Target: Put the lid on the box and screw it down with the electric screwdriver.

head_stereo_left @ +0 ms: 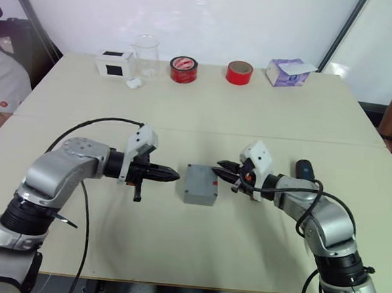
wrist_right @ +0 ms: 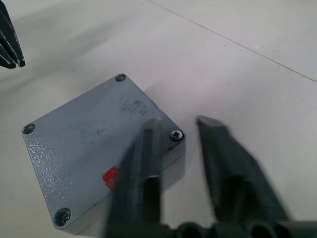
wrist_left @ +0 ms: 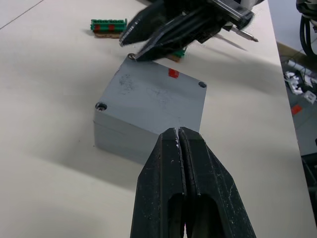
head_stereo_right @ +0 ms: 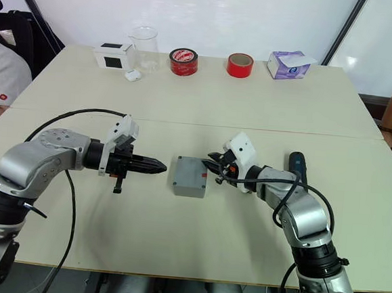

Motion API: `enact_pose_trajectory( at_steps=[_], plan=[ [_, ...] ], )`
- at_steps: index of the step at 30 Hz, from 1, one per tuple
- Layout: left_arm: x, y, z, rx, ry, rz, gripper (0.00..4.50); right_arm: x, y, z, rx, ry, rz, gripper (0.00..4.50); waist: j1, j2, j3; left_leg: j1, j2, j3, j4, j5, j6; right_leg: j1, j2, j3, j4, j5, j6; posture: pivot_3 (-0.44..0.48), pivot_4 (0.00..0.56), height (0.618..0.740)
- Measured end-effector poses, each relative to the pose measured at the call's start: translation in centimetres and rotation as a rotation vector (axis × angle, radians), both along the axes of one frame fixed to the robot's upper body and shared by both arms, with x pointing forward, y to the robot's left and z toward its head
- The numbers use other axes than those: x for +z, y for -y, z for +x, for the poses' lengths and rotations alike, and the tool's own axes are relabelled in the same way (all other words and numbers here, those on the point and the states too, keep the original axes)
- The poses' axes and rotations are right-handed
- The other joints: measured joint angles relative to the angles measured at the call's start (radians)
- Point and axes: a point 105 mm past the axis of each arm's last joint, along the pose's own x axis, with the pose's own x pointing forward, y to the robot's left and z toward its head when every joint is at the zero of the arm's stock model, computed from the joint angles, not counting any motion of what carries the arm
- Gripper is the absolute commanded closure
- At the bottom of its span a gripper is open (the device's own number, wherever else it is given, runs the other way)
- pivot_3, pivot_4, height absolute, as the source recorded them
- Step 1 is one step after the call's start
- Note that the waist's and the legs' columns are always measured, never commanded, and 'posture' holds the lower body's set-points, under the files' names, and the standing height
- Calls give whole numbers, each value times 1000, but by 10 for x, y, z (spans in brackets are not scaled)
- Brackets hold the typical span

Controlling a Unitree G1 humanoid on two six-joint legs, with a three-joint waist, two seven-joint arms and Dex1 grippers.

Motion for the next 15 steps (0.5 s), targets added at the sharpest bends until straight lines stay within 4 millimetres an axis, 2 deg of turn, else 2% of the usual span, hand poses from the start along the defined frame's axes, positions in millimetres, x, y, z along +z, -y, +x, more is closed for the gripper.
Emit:
enact_pose_trajectory(
  at_steps=[3,7,10,12,15],
  plan=[
    [0,0,0,-1,0,-1,4500,0,1,0,0,-2,-3,938,0,0,0,0,0,0,0,0,0,0,0,0,0,0,0,0,150,740],
    [0,2,0,-4,0,-9,4500,0,9,0,-15,-27,-9,938,2,0,0,0,0,0,0,0,0,0,0,0,0,0,0,0,150,740],
    [1,7,-1,-15,-1,-31,4500,11,22,0,-52,-50,26,938,2,0,0,0,0,0,0,0,0,0,0,0,0,0,0,0,150,740],
    [7,14,0,-39,12,-59,4500,29,36,4,-92,-66,85,323,2,0,0,0,0,-1,0,0,0,0,0,0,0,0,0,0,150,740],
    [21,27,-1,-91,63,-82,4500,66,72,10,-198,-41,50,81,4,0,0,0,-1,-1,0,0,0,0,-1,0,0,0,0,0,150,740]
  ],
)
